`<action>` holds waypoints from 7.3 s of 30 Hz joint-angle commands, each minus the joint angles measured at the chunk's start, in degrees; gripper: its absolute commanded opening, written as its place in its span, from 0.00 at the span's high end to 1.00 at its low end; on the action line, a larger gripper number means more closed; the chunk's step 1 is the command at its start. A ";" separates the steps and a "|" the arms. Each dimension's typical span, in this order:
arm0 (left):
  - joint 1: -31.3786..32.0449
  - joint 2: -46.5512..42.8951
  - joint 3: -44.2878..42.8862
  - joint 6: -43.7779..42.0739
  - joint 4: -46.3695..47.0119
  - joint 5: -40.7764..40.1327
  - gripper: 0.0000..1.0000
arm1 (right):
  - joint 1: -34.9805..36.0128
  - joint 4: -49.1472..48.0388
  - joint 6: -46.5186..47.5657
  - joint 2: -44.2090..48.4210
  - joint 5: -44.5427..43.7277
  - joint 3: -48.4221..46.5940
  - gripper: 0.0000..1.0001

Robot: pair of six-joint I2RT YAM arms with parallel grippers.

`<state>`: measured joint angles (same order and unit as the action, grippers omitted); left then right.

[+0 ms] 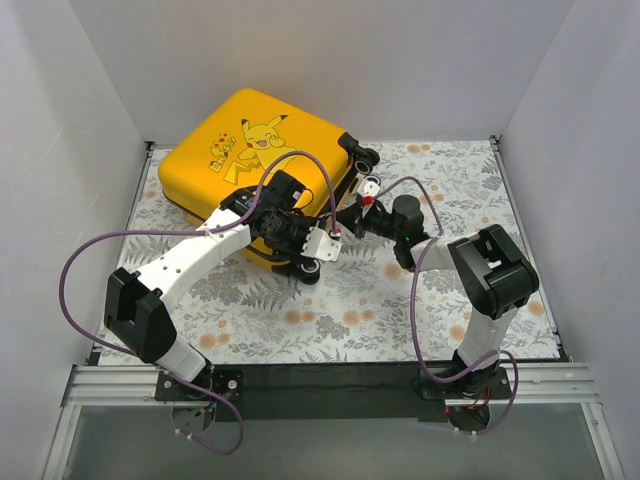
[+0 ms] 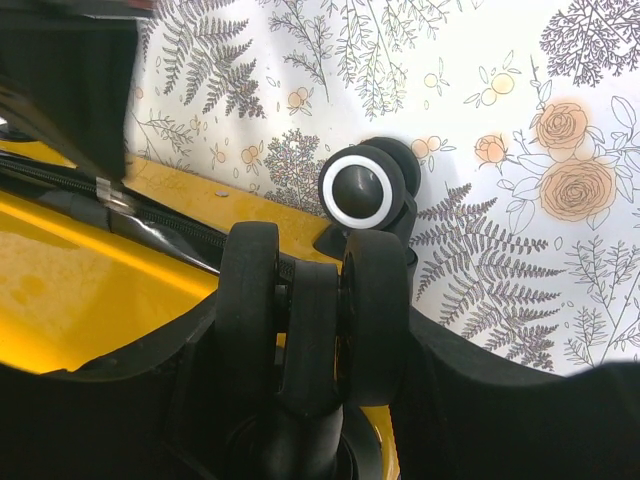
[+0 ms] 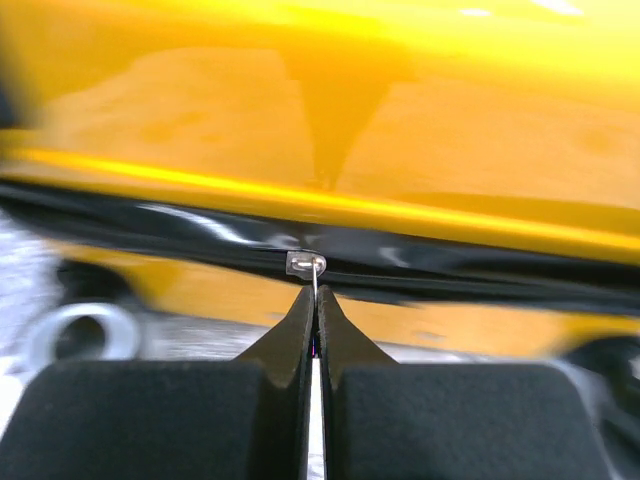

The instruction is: Pack the luggage

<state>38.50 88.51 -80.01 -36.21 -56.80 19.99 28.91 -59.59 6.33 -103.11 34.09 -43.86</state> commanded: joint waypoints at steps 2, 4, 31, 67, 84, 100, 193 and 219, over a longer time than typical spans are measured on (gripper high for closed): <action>0.26 -3.78 -0.15 3.16 -8.68 4.53 1.00 | -7.71 -2.11 5.09 -1.47 -10.77 -6.14 0.99; 0.26 -4.22 0.64 3.07 -9.82 4.88 1.00 | -9.74 -2.19 8.68 -3.58 -12.19 -8.26 0.99; 6.14 -12.99 9.77 -2.11 -23.01 11.83 1.00 | -17.30 -7.64 9.14 -8.07 -14.57 -10.98 0.99; 5.71 -33.66 19.36 50.84 38.32 -10.50 0.24 | -21.00 -21.53 4.31 -24.68 13.64 -28.56 0.99; -58.18 -10.56 8.91 89.55 29.29 -21.57 0.38 | -19.15 -27.76 -0.17 -31.19 16.27 -33.84 0.99; -53.01 38.09 -35.62 81.66 19.37 8.03 0.42 | -14.67 -37.61 -1.67 -22.76 26.29 -19.79 0.99; -50.61 14.33 -14.14 81.92 23.76 1.03 0.45 | -15.55 -35.68 -5.01 -5.79 18.83 2.02 0.99; -34.37 47.72 -42.51 66.70 13.46 16.49 0.51 | -19.40 -33.57 -4.75 -2.17 18.74 5.65 0.99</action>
<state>-2.79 135.24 -122.08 30.74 -35.92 23.38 10.17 -73.36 1.52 -104.07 52.73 -32.29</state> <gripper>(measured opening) 0.483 0.020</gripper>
